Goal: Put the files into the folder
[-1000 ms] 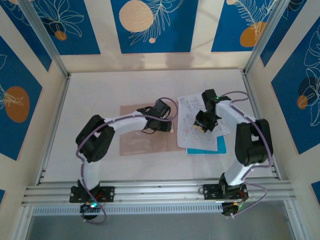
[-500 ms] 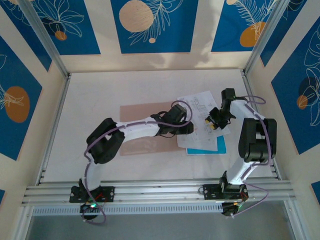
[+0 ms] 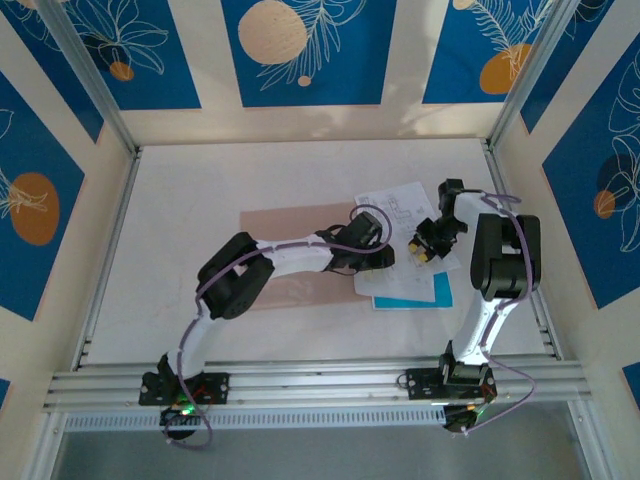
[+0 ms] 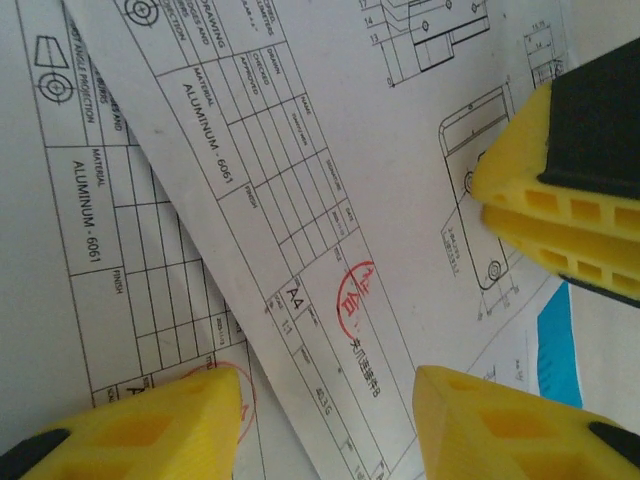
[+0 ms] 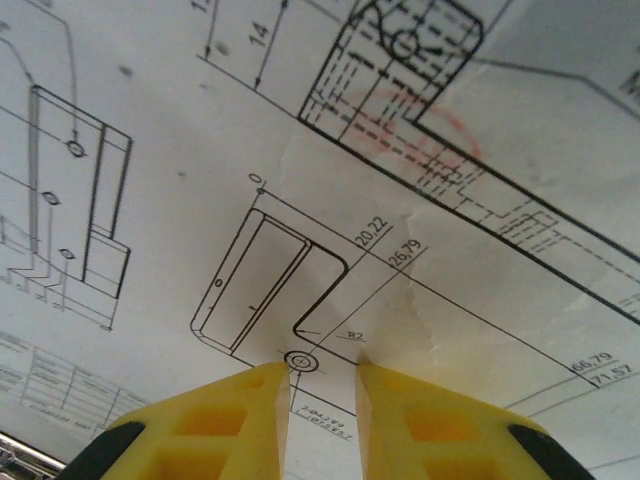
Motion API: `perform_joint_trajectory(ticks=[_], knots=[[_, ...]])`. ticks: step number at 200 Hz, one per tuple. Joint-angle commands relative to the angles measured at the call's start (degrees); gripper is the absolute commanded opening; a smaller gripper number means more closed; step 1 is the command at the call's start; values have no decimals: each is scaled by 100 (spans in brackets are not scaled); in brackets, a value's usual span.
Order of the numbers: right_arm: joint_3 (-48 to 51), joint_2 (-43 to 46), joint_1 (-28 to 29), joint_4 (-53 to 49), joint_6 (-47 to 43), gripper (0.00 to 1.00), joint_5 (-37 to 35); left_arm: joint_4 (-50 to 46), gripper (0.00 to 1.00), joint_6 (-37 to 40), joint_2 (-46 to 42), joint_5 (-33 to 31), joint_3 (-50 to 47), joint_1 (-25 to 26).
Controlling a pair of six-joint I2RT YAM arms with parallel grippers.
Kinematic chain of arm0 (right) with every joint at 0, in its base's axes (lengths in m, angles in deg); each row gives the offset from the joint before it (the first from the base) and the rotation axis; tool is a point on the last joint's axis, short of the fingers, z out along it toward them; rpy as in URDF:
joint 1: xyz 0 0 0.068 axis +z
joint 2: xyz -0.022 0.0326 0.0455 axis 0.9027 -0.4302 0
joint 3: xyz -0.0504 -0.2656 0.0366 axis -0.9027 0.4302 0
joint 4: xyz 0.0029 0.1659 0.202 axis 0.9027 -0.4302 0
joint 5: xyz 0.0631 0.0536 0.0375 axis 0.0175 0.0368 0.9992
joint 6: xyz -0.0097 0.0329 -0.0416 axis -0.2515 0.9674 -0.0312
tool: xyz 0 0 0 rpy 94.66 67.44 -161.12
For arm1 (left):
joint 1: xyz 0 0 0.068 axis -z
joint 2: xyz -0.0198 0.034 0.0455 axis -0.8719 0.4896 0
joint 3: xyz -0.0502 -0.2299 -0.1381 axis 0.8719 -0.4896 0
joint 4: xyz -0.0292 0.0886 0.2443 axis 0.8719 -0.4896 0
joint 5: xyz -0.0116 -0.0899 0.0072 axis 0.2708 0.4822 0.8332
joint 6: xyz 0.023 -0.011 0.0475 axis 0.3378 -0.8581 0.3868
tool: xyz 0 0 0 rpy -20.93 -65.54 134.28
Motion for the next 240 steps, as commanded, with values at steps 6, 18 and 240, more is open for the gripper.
perform_joint_trajectory(ticks=[6, 18, 240], knots=[[-50, -46, 119, -262, -110, 26, 26, -150, 48, -64, 79, -226, 129, -21], [14, -5, 146, -230, -112, 26, 35, -143, 48, -71, 112, -237, 113, -17], [723, 2153, 230, 480, -270, 60, 402, -85, 0, -214, -894, -443, -592, -133]])
